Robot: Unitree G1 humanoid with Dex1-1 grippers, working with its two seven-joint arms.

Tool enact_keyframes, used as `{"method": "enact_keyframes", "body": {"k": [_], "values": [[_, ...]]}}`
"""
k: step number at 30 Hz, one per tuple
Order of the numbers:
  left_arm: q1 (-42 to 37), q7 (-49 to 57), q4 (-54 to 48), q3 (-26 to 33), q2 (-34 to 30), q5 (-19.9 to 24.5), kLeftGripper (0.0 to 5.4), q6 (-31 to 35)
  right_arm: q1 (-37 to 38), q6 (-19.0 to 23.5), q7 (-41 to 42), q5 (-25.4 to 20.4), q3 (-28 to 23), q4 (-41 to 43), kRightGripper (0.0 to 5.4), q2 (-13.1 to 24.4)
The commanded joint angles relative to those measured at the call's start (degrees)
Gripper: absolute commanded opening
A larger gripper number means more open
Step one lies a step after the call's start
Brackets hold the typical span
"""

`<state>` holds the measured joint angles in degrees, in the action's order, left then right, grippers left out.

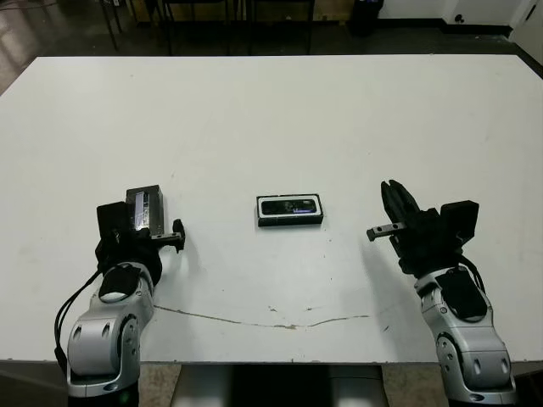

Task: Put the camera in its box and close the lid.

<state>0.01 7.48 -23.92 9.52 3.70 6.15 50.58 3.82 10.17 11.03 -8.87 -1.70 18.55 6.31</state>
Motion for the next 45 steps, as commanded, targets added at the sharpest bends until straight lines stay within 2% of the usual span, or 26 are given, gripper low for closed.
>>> {"method": "enact_keyframes", "body": {"k": [1, 3, 6, 13, 17, 19, 26, 32, 35, 38, 45], "values": [[0.68, 0.82, 0.99, 1.02, 0.31, -0.15, 5.38, 0.49, 0.69, -0.17, 0.08, -0.1, -0.5, -0.91, 0.0, 0.49], [0.46, 1.63, 0.86, 2.4, 1.6, 0.58, 5.38, 0.83, 0.68, -0.08, 0.19, -0.1, -0.5, -0.95, 0.0, 0.58], [0.22, 2.52, 1.34, 3.6, 2.81, 1.05, 4.97, 0.23, 0.6, -0.35, 0.65, -0.59, -0.69, -1.25, 0.0, 0.56], [0.17, 1.68, 0.82, 5.28, 2.84, 3.46, 3.36, 0.99, 0.81, -0.66, 0.47, -0.32, -0.59, -1.16, 0.0, 0.34], [1.26, 0.0, 0.0, 3.13, 0.39, 2.72, 2.45, -0.01, 0.89, -0.7, 0.36, -0.27, -0.46, -1.04, 0.0, 0.2], [1.84, -1.25, -0.32, 1.91, -1.23, 2.27, 2.19, -0.84, 0.91, -0.08, 0.11, -0.15, -0.39, -0.74, 0.0, 0.2], [3.1, -6.2, -2.89, -3.61, -9.35, -1.42, 2.01, -5.14, 0.81, -0.78, -0.19, 0.25, -0.18, -1.11, 0.0, 0.2], [0.81, -11.72, -8.06, -4.2, -16.29, -1.15, 2.01, -4.02, 0.73, -0.11, -0.3, -0.37, -0.43, -1.09, 0.0, 0.05], [-0.12, -15.27, -9.91, -5.0, -20.69, -1.9, 2.01, -7.07, 0.7, -0.25, -0.56, 0.6, -0.21, -1.02, 0.0, 0.45], [-1.57, -19.95, -9.11, -4.16, -23.68, -0.34, 2.01, -12.13, 0.69, 0.28, -0.79, 0.56, -0.22, -0.69, 0.0, 0.38], [-11.41, -37.93, 0.79, -4.13, -35.01, 6.14, 2.01, -16.08, 0.34, 1.41, -0.61, -0.61, -0.85, -0.35, 0.0, 0.42]]}}
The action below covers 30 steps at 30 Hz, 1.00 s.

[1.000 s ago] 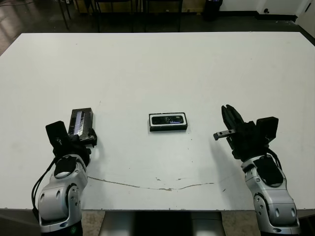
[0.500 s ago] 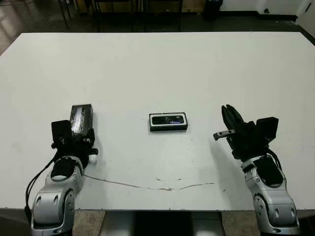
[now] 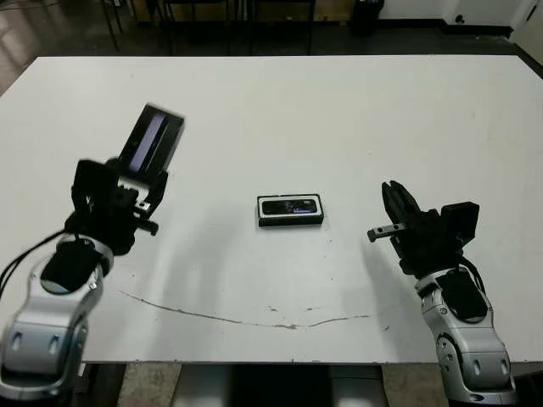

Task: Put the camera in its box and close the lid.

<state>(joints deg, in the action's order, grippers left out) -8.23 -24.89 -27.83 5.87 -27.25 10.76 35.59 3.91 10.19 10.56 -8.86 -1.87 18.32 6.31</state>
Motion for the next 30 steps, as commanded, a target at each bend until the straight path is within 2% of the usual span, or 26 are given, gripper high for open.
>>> {"method": "enact_keyframes", "body": {"k": [1, 4, 10, 18, 23, 30], "values": [[-4.98, -8.4, 7.26, -1.21, -5.46, 1.9, 2.01, -2.47, 0.19, 1.29, -0.1, -0.6, -0.82, -0.17, 0.0, 0.51], [-10.29, -16.39, 15.62, -3.49, -7.51, 3.25, 2.01, -6.52, 0.06, 1.55, -0.05, -0.93, -1.47, -0.18, 0.0, 0.52], [-19.51, -27.19, 27.69, -10.3, -9.13, 2.04, 2.01, -10.75, -0.47, 3.46, -0.49, -1.06, -2.6, 0.4, 0.0, 1.0], [-30.7, -38.5, 44.74, -20.61, -6.51, -2.57, 2.01, -14.67, -1.4, 3.11, 0.65, -2.33, -4.39, -0.33, 0.0, 2.25], [-34.25, -42.65, 52.5, -22.63, -3.37, -3.3, 2.01, -15.57, -0.86, 3.53, 0.48, -2.43, -4.44, 0.4, 0.0, 2.54], [-36.29, -46.32, 56.83, -23.51, -0.25, -3.72, 2.01, -16.15, -0.69, 3.8, 0.68, -3.12, -4.51, 0.55, 0.0, 2.53]]}}
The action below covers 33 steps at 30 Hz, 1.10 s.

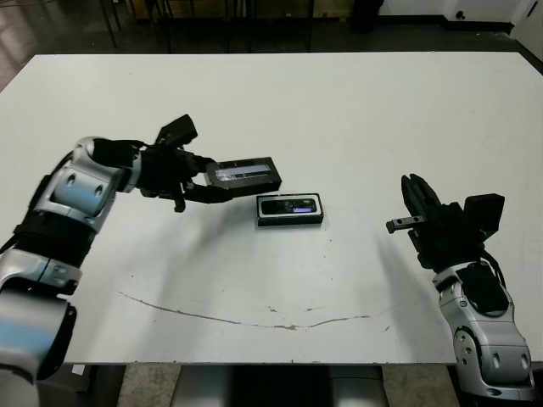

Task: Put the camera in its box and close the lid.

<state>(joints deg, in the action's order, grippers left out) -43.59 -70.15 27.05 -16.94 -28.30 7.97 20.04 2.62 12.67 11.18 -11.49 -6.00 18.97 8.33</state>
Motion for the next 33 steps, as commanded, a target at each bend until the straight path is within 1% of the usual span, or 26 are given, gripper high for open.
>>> {"method": "enact_keyframes", "body": {"k": [1, 6, 8, 12, 15, 18, 23, 26, 33], "values": [[-1.1, -1.39, 2.6, -0.67, 1.19, -0.98, 2.01, -0.94, 0.61, 1.19, 0.02, -0.35, -0.31, -0.1, 0.0, 0.56], [-1.79, -2.48, 5.95, -0.15, 3.39, -0.83, 2.01, -2.11, 0.69, 0.39, 0.43, -0.65, -0.21, -0.33, 0.0, 0.48], [-1.96, -3.42, 7.51, 0.23, 4.28, -0.42, 2.01, -3.13, 0.77, 0.62, 0.21, -0.49, -0.12, -0.12, 0.0, 0.51], [-3.07, -5.59, 10.62, 0.08, 5.83, -0.26, 2.01, -2.56, 0.81, 1.07, 0.42, -0.93, -0.18, 0.11, 0.0, 0.61], [-4.33, -6.19, 12.83, -0.71, 6.7, -1.3, 2.01, -1.79, 0.76, 1.3, 0.18, -1.02, -0.12, 0.17, 0.0, 0.48], [-5.23, -6.66, 14.79, -1.41, 7.47, -2.57, 2.01, -2.92, 0.99, 1.83, -0.33, -0.28, 0.33, 0.84, 0.0, 0.59], [-5.87, -7.27, 15.62, -2.98, 8.69, -4.65, 2.01, -4.74, 1.23, 1.04, 0.01, -0.72, 0.29, 0.64, 0.0, 0.35], [-6.4, -7.12, 16.47, -3.72, 9.29, -5.75, 2.01, -5.81, 1.33, 1.51, -0.25, -0.86, 0.26, 0.83, 0.0, 0.22], [-7.48, -6.34, 17.86, -5.48, 10.31, -9.4, 2.01, -5.47, 1.51, 1.95, -0.24, -0.94, 0.19, 1.14, 0.0, 0.39]]}}
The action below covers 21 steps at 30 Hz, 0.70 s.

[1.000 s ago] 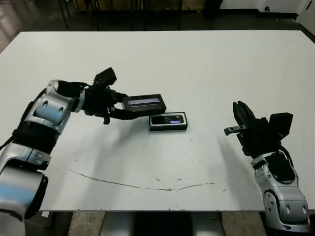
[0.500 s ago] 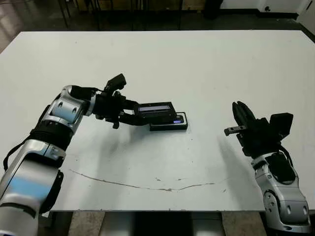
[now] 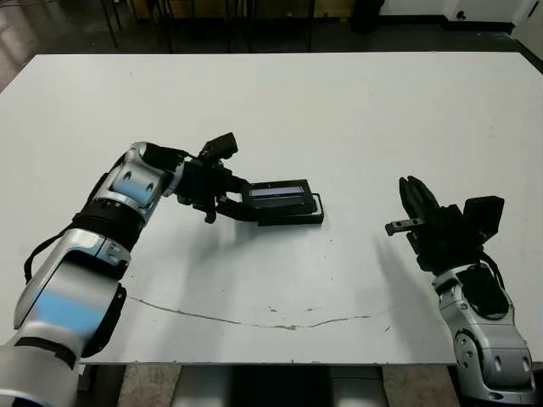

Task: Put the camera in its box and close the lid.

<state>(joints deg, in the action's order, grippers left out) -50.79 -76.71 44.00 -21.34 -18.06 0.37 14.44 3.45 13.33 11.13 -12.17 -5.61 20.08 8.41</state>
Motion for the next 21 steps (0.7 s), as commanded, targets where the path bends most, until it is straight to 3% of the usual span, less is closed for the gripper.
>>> {"method": "enact_keyframes", "body": {"k": [1, 21], "values": [[-0.21, 0.26, 0.85, -1.33, 0.14, -2.29, 2.01, -0.43, 0.71, 1.11, -0.17, -0.16, -0.19, -0.02, 0.0, 0.34], [-1.1, 2.13, 2.09, -4.41, 2.91, -7.77, 2.01, -1.15, 0.94, 1.48, -0.27, -0.13, -0.12, 0.65, 0.0, 0.41]]}}
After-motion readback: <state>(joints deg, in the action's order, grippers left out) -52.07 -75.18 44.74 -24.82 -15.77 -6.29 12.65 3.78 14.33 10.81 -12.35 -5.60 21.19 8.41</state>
